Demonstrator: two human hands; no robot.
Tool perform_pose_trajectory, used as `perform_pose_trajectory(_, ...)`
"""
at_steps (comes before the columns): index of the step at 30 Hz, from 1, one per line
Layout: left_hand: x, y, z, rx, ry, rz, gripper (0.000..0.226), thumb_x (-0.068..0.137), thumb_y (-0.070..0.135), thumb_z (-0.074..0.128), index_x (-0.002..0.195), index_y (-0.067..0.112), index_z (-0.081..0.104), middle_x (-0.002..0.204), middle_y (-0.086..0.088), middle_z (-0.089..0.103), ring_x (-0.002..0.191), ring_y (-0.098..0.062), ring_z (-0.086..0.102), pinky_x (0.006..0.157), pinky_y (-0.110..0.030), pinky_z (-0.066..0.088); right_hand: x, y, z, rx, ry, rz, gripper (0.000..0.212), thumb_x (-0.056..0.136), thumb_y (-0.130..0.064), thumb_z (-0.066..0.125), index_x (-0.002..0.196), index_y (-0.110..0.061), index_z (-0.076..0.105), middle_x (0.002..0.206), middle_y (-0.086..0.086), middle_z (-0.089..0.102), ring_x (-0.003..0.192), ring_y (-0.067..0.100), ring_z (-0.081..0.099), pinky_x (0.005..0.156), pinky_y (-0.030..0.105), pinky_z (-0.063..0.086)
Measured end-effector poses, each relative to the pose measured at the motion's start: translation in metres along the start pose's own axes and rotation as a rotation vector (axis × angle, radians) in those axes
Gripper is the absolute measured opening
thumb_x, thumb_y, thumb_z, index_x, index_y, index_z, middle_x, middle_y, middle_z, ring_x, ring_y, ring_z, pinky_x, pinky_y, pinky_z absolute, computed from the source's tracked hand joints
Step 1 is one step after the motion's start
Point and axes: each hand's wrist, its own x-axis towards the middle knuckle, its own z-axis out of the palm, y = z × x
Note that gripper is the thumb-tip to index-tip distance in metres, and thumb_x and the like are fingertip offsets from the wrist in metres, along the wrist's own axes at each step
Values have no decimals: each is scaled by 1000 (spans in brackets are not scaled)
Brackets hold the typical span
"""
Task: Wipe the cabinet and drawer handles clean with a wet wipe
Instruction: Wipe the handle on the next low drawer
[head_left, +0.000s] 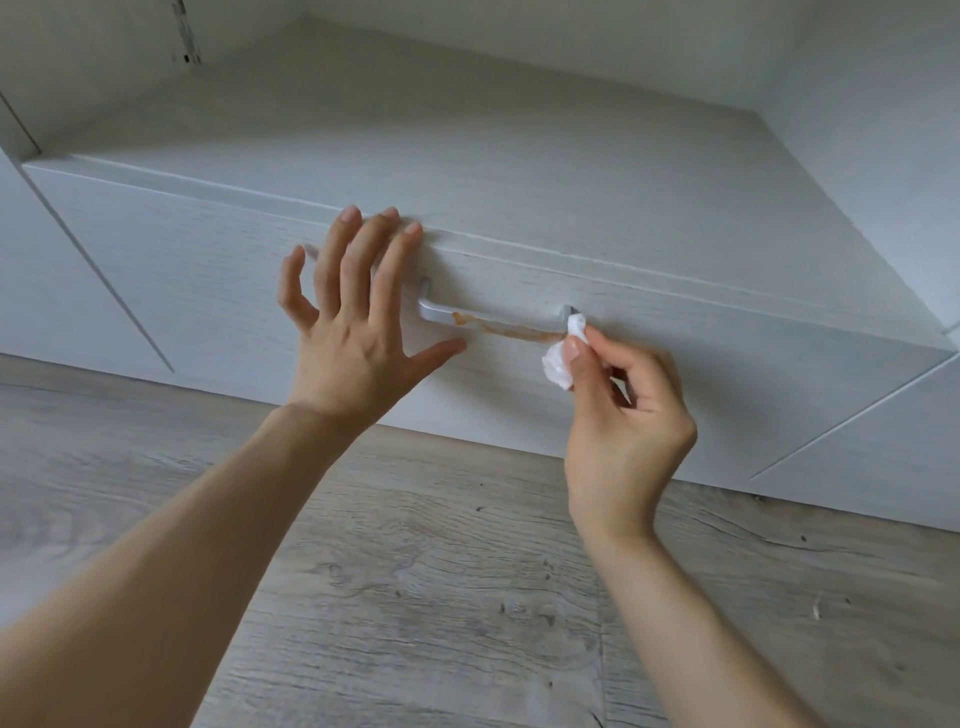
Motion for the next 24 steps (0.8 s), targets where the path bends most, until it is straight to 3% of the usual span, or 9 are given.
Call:
perform_pose_trajectory(5, -1, 2, 2, -2, 3, -14, 89, 77, 65, 67, 139, 12, 31, 140, -14, 45, 137, -27, 24, 102, -59, 21, -10, 1, 3, 11, -12, 47, 15, 83, -6, 66, 94, -16, 67, 85, -2, 65, 79, 3, 65, 72, 22, 52)
perform_pose_trajectory(13, -1, 2, 4, -1, 30, -7, 89, 77, 65, 66, 138, 10, 32, 140, -15, 45, 136, -28, 24, 101, -60, 23, -15, -4, 4, -91, -38, 37, 18, 85, -6, 65, 94, -21, 68, 83, -13, 61, 76, -7, 58, 72, 9, 44)
perform_pose_trajectory(15, -1, 1, 4, 4, 31, -6, 89, 77, 66, 66, 138, 11, 32, 139, -14, 45, 137, -28, 24, 102, -57, 21, -22, -7, 6, -91, -90, 9, 18, 84, 0, 67, 95, -13, 71, 84, -9, 62, 77, -9, 59, 73, 6, 44)
perform_pose_trajectory(19, -1, 0, 3, 4, 27, -6, 89, 77, 65, 67, 138, 11, 32, 140, -15, 45, 137, -28, 24, 102, -59, 21, -18, -7, 7, -10, 91, 83, 17, 83, -3, 66, 94, -16, 68, 83, -3, 64, 77, -4, 62, 72, 10, 47)
perform_pose_trajectory(24, -1, -1, 1, 4, 14, -4, 88, 76, 62, 70, 138, 12, 32, 140, -14, 46, 136, -27, 24, 101, -61, 23, -15, -8, 6, -31, 28, 31, 24, 81, 4, 68, 95, -15, 68, 84, 2, 62, 78, -2, 61, 73, 11, 48)
